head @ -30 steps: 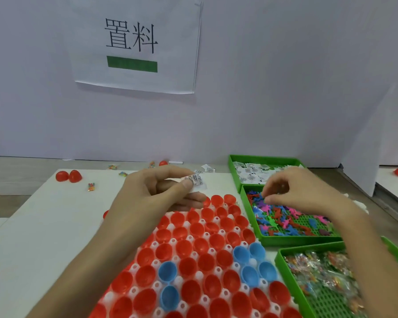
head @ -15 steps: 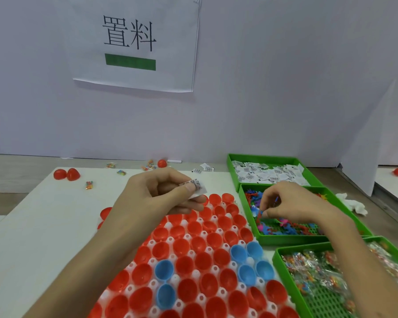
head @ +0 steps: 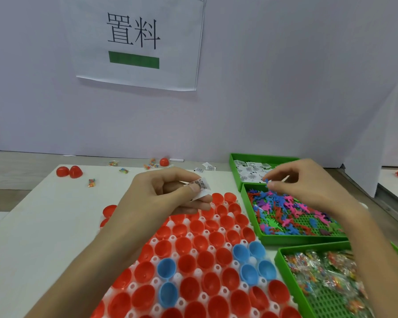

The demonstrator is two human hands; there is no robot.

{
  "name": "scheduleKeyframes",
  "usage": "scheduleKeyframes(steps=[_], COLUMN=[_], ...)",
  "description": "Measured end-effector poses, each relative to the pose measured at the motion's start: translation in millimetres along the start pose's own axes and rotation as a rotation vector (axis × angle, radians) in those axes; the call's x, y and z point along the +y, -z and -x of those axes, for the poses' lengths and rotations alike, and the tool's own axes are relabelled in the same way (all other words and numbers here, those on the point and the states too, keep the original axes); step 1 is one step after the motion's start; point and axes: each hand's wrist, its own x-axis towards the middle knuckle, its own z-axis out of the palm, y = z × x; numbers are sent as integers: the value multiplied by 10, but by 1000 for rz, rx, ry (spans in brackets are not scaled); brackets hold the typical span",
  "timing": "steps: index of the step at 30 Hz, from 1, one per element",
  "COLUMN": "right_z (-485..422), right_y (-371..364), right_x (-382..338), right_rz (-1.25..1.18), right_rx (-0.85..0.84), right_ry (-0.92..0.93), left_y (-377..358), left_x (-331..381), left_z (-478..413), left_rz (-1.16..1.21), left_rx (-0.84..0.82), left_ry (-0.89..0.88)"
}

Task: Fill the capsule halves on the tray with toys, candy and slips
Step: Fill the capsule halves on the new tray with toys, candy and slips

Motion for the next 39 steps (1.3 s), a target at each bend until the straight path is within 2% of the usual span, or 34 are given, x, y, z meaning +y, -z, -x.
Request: scheduleKeyframes(steps=[5, 9, 11, 15, 20, 23, 31, 34, 39], right_z=[222, 363, 393, 400, 408, 408, 354, 265, 196], right_y=[98, 12, -80, -248, -323, -326, -107, 67, 221], right_x=[-479, -773, -857, -954, -978, -965, -837, -597, -225], right_rz=[-604, -810, -831, -761, -671, -590, -339, -102, 217], right_rx=[-112, -269, -282, -182, 9, 51, 15, 3, -259], right_ry=[184, 291, 300, 287, 265, 274, 243, 145, 6], left_y=[-77, -118, -128, -146, -160, -187, -183, -164, -171], left_x=[-16, -14, 1, 34, 59, 47, 29, 38, 26], left_z=[16, 27, 38, 76, 73, 76, 82, 82, 87], left_rz=[8, 17, 37, 159, 305, 225, 173, 158, 146], left_rx=[-7, 16, 27, 28, -61, -35, 44, 54, 44], left_ry=[-19, -59, -79, -80, -12, -48, -75, -76, -85])
